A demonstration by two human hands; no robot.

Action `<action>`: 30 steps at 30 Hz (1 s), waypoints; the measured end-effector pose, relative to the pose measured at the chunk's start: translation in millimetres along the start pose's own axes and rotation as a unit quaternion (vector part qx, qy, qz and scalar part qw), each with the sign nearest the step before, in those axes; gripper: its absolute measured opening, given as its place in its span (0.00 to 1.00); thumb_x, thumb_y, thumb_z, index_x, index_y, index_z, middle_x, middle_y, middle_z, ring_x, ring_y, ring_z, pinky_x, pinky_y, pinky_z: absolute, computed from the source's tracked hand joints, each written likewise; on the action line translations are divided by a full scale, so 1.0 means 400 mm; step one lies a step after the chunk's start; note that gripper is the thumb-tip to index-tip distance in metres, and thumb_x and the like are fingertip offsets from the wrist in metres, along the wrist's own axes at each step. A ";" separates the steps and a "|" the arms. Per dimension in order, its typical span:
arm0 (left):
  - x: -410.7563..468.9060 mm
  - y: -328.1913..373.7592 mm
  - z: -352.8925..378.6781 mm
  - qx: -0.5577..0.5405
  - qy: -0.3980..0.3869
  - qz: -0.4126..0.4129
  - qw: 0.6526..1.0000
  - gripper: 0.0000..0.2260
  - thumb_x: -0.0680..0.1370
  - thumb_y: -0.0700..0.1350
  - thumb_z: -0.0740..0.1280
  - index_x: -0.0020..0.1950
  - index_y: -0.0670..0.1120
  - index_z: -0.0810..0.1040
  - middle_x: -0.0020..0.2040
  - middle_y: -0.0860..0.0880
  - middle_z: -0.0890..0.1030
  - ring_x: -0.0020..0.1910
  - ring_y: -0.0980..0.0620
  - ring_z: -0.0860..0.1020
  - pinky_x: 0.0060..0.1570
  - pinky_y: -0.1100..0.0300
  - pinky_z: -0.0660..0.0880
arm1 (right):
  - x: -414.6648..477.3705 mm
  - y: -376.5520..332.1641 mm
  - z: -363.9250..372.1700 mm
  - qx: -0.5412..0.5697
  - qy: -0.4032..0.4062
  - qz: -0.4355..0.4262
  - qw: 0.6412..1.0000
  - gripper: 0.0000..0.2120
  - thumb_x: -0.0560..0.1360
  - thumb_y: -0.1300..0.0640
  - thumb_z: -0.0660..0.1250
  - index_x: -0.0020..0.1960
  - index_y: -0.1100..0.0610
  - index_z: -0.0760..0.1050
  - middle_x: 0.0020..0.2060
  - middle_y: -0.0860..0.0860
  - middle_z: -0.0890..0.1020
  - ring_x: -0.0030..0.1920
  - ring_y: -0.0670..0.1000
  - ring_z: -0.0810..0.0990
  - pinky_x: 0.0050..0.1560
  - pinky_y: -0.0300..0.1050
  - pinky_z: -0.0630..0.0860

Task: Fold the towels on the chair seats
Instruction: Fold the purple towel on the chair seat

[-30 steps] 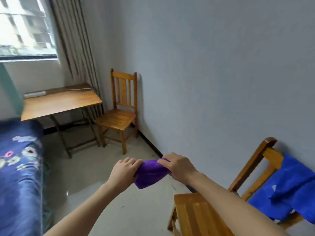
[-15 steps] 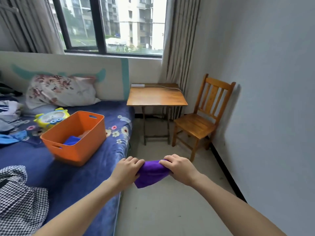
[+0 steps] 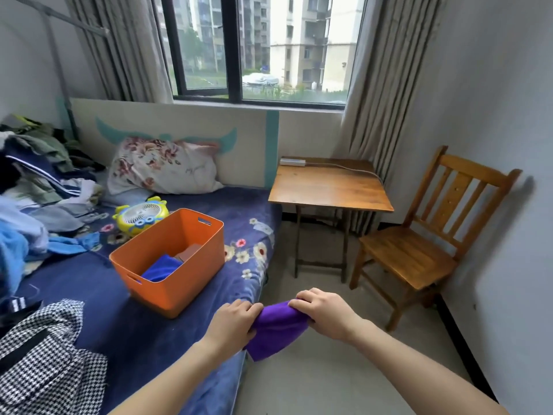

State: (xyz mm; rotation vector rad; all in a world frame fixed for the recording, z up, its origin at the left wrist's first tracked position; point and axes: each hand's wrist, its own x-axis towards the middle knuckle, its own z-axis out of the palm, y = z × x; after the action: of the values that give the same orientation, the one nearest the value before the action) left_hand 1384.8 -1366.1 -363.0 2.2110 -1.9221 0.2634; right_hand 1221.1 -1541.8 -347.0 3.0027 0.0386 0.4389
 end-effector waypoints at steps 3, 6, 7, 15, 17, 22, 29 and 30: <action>0.083 -0.052 0.010 0.013 -0.011 -0.041 0.999 0.33 0.44 0.48 0.77 0.46 0.54 0.69 0.28 0.56 0.78 0.25 0.55 0.75 0.21 0.69 0.69 | 0.086 0.105 0.037 0.029 0.010 -0.025 0.999 0.28 0.52 0.55 0.74 0.51 0.46 0.72 0.40 0.44 0.81 0.34 0.46 0.80 0.27 0.32 0.74; 0.163 -0.096 0.017 0.025 -0.006 -0.088 0.996 0.32 0.46 0.48 0.78 0.46 0.54 0.70 0.29 0.56 0.78 0.26 0.57 0.76 0.22 0.69 0.70 | 0.181 0.217 0.053 0.065 0.018 -0.075 0.995 0.28 0.54 0.55 0.72 0.53 0.47 0.71 0.41 0.45 0.82 0.35 0.47 0.81 0.29 0.32 0.74; 0.178 -0.104 0.016 0.026 -0.013 -0.100 0.995 0.31 0.47 0.49 0.78 0.46 0.54 0.70 0.29 0.57 0.78 0.26 0.57 0.76 0.22 0.69 0.71 | 0.207 0.244 0.055 0.064 0.024 -0.095 0.993 0.26 0.54 0.54 0.71 0.52 0.47 0.73 0.40 0.45 0.82 0.35 0.47 0.81 0.28 0.32 0.73; 0.209 -0.182 0.035 0.047 -0.034 -0.198 0.978 0.34 0.45 0.49 0.78 0.46 0.54 0.67 0.29 0.57 0.77 0.26 0.59 0.75 0.23 0.70 0.70 | 0.393 0.337 0.171 0.094 -0.007 -0.208 0.974 0.21 0.61 0.57 0.68 0.55 0.50 0.73 0.43 0.50 0.81 0.38 0.52 0.81 0.29 0.38 0.77; 0.202 -0.222 0.054 0.051 -0.046 -0.223 0.972 0.35 0.44 0.50 0.78 0.47 0.55 0.66 0.29 0.58 0.77 0.26 0.59 0.75 0.23 0.71 0.70 | 0.451 0.337 0.213 0.111 -0.029 -0.222 0.968 0.21 0.62 0.57 0.68 0.56 0.50 0.72 0.45 0.50 0.81 0.39 0.53 0.81 0.30 0.41 0.78; 0.203 -0.345 0.092 0.055 -0.036 -0.276 0.959 0.35 0.44 0.52 0.77 0.46 0.55 0.66 0.28 0.58 0.77 0.27 0.59 0.75 0.23 0.71 0.70 | 0.621 0.338 0.289 0.118 -0.061 -0.274 0.953 0.20 0.65 0.56 0.65 0.56 0.50 0.72 0.44 0.49 0.81 0.40 0.52 0.81 0.30 0.40 0.78; 0.287 -0.597 0.108 0.032 0.028 -0.306 0.951 0.36 0.44 0.52 0.78 0.47 0.53 0.66 0.31 0.58 0.79 0.28 0.58 0.77 0.25 0.70 0.72 | 0.951 0.413 0.322 0.091 -0.046 -0.351 0.931 0.26 0.58 0.54 0.75 0.55 0.48 0.75 0.44 0.45 0.82 0.40 0.47 0.81 0.29 0.34 0.74; 0.300 -0.627 0.106 0.033 0.037 -0.307 0.951 0.36 0.44 0.52 0.78 0.47 0.53 0.66 0.31 0.58 0.79 0.28 0.57 0.77 0.25 0.70 0.72 | 0.989 0.423 0.320 0.088 -0.047 -0.354 0.930 0.27 0.58 0.54 0.76 0.56 0.47 0.74 0.45 0.44 0.82 0.40 0.47 0.81 0.29 0.34 0.75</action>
State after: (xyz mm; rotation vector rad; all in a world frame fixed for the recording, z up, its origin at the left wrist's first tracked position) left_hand 1650.0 -1458.2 -381.0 2.6569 -1.1154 0.3006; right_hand 1638.4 -1706.9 -338.2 2.8826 1.1583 0.2112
